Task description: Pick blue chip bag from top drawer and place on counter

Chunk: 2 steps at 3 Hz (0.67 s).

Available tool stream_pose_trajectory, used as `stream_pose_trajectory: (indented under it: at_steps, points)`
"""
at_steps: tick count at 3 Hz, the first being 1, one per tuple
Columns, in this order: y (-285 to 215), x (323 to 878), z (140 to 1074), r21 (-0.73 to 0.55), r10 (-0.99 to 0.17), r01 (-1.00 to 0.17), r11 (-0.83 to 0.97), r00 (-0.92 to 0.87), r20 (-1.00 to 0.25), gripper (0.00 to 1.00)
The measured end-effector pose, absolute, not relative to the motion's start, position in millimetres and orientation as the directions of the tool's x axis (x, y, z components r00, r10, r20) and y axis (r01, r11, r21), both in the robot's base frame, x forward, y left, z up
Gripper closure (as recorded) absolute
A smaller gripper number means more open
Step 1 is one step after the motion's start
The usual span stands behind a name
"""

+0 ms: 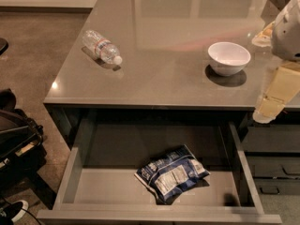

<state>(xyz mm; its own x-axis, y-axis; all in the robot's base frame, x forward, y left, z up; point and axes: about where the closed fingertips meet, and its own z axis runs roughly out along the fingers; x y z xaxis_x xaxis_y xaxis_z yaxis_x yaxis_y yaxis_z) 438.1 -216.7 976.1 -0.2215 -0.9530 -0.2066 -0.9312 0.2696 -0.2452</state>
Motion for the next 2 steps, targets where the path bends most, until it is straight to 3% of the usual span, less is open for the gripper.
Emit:
stream_pose_trajectory:
  at_steps: [2]
  points:
    - [-215.9,433.9,969.2,-0.242,-0.949,-0.931,0.273,-0.22,-0.224,0.0]
